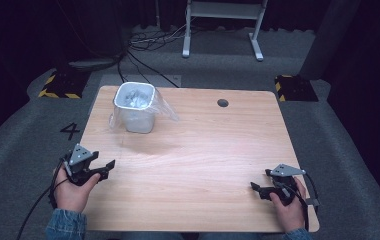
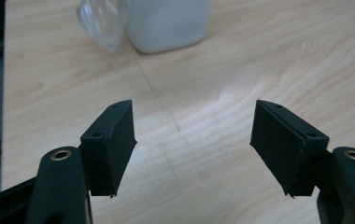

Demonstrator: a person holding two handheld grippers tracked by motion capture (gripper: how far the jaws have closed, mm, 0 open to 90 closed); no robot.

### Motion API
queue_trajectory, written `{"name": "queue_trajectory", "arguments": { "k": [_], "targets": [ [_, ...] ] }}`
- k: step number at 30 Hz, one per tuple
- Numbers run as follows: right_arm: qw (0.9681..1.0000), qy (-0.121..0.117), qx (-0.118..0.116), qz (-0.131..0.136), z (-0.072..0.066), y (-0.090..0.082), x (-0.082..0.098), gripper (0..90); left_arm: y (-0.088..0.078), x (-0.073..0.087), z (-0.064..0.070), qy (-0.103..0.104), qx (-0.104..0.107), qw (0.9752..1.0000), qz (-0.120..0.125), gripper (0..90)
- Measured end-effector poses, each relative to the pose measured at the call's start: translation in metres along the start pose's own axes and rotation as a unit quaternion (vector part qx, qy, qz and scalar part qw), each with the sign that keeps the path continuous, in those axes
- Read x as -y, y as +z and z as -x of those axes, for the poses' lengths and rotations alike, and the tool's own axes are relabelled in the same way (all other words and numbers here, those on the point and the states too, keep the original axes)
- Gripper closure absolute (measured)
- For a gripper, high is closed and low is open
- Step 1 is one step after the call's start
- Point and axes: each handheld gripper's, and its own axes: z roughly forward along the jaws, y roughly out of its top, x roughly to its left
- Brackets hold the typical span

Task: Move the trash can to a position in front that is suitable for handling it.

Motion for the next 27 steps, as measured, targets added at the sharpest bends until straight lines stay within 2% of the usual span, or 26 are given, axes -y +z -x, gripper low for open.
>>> {"name": "queue_trajectory", "arguments": {
  "k": [3, 6, 10, 13, 19, 23, 27],
  "targets": [
    [1.0000, 0.000, 0.000, 0.000, 0.000, 0.000, 0.000, 17.8, 0.002, -0.015, -0.007, -0.009, 0.003, 0.9999, 0.009, 30.8],
    [1.0000, 0.000, 0.000, 0.000, 0.000, 0.000, 0.000, 17.8, 0.003, -0.028, -0.015, -0.006, -0.012, 0.9998, 0.012, 30.8],
    [1.0000, 0.000, 0.000, 0.000, 0.000, 0.000, 0.000, 17.8, 0.006, -0.044, -0.024, -0.011, -0.014, 0.9997, 0.019, 30.8],
    [1.0000, 0.000, 0.000, 0.000, 0.000, 0.000, 0.000, 17.8, 0.010, -0.056, -0.030, -0.006, -0.019, 0.9996, 0.021, 30.8],
    [1.0000, 0.000, 0.000, 0.000, 0.000, 0.000, 0.000, 17.8, 0.016, -0.079, -0.038, 0.001, -0.014, 0.9993, 0.035, 30.9],
    [1.0000, 0.000, 0.000, 0.000, 0.000, 0.000, 0.000, 17.7, 0.023, -0.096, -0.042, 0.023, -0.020, 0.9989, 0.036, 31.0],
    [1.0000, 0.000, 0.000, 0.000, 0.000, 0.000, 0.000, 17.7, 0.035, -0.111, -0.045, 0.031, -0.018, 0.9985, 0.041, 30.6]
  ]
}}
